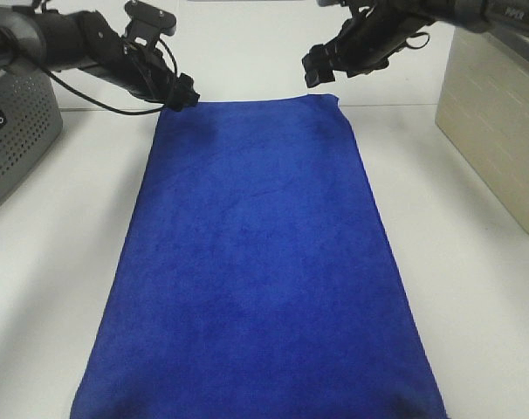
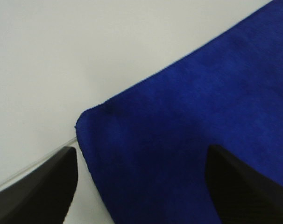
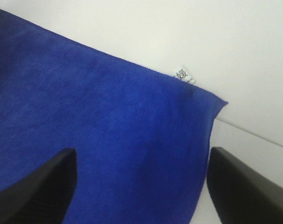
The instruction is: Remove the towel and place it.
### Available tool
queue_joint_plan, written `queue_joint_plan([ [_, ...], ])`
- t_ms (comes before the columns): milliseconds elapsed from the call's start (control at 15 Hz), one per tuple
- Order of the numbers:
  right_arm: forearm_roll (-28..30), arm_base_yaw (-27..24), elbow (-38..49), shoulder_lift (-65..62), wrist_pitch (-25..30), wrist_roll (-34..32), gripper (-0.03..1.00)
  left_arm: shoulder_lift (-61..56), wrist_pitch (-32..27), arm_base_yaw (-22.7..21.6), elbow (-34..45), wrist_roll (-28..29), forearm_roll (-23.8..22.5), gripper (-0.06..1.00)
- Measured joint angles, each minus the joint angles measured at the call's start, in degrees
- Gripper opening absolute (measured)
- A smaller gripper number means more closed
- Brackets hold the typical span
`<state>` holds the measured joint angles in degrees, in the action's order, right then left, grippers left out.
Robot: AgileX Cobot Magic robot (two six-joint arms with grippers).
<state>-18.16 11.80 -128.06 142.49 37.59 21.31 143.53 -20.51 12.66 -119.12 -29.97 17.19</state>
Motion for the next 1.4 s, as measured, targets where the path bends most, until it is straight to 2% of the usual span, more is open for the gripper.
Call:
queue_joint_plan([
  [133,2.46,0.0,0.0,-4.35,9.57,-4.87,0.78,-4.3,-11.4,0.0,-0.06,2.29,-0.74,0.78],
  [267,4.35,0.0,0.0,-8.88,17.25,-8.88,0.78,-9.0,-21.72,0.0,-0.06,8.88,-2.75,0.8],
  [400,5.79,0.0,0.0,-14.61,22.57,-12.15,0.78,-13.69,-29.62,0.0,-0.06,15.81,-6.47,0.8],
  [533,7.39,-0.57,0.0,-20.74,26.3,-14.44,0.78,-19.08,-35.07,-0.74,-0.11,22.75,-11.97,0.8],
  [667,6.7,-3.27,0.0,-25.38,30.48,-16.73,0.78,-24.35,-38.04,-4.58,-0.11,27.1,-15.13,0.8],
  [867,6.7,-9.45,0.0,-29.34,32.14,-19.08,0.78,-29.68,-44.23,-13.98,-0.4,27.9,-16.67,0.8],
  [1000,6.82,-11.86,0.0,-30.77,32.14,-20.51,0.78,-30.48,-48.59,-19.19,-0.4,27.73,-17.19,0.8],
  [1133,6.82,-12.38,0.0,-31.68,32.14,-20.97,0.78,-30.88,-48.87,-21.94,-0.4,26.93,-17.19,0.8],
  [1400,6.76,-12.38,1.26,-34.32,32.14,-21.31,0.78,-32.26,-49.05,-23.09,-0.4,26.13,-16.5,0.8],
])
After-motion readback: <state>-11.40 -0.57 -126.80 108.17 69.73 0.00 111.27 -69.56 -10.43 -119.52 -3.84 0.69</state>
